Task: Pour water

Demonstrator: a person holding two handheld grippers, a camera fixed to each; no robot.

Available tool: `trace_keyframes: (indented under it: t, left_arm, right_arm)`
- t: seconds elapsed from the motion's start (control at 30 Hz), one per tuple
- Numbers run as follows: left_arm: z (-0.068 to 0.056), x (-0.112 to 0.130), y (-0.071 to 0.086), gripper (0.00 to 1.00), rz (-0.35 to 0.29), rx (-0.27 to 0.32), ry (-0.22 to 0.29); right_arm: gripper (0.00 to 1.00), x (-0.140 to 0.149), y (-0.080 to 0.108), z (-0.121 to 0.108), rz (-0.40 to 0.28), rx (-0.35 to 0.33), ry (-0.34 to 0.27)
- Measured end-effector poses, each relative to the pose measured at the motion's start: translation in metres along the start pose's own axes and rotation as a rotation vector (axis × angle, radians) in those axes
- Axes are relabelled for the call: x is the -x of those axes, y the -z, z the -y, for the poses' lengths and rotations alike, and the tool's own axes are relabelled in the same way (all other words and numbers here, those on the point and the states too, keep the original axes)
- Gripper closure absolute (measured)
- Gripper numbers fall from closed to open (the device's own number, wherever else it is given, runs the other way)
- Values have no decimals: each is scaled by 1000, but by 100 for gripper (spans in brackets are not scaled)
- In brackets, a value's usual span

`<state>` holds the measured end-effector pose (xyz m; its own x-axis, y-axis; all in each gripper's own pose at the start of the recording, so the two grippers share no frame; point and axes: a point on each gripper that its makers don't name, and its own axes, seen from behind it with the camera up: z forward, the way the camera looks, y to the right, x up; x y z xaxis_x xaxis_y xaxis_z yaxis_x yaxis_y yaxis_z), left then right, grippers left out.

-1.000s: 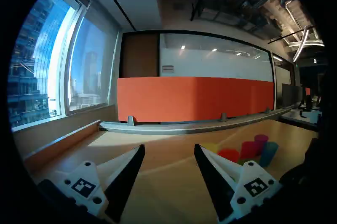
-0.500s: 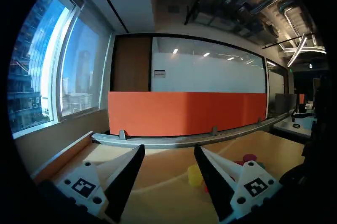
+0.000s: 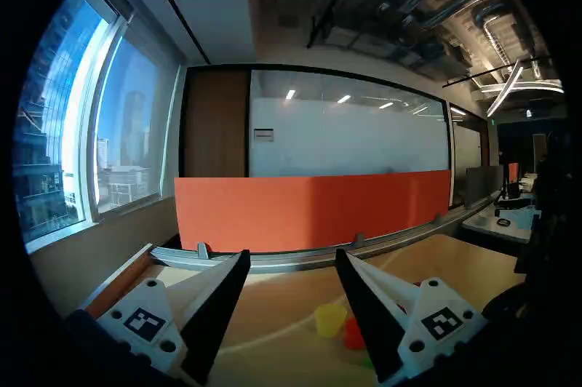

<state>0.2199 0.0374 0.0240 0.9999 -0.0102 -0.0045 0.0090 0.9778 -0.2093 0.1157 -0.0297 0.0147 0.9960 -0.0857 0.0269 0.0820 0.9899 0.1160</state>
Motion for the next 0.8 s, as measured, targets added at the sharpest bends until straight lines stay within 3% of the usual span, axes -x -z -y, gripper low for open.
trace_keyframes:
  t: [0.27, 0.6, 0.8]
  left_arm:
    - [-15, 0, -5, 14, 16, 82, 8]
    - [-46, 0, -5, 14, 16, 251, 3]
    - [-60, 3, -2, 14, 21, 325, -9]
  right_arm:
    - [1, -3, -3, 13, 7, -88, -27]
    - [1, -19, 10, 45, -18, -299, -19]
    - [1, -22, 13, 55, -10, -372, -10]
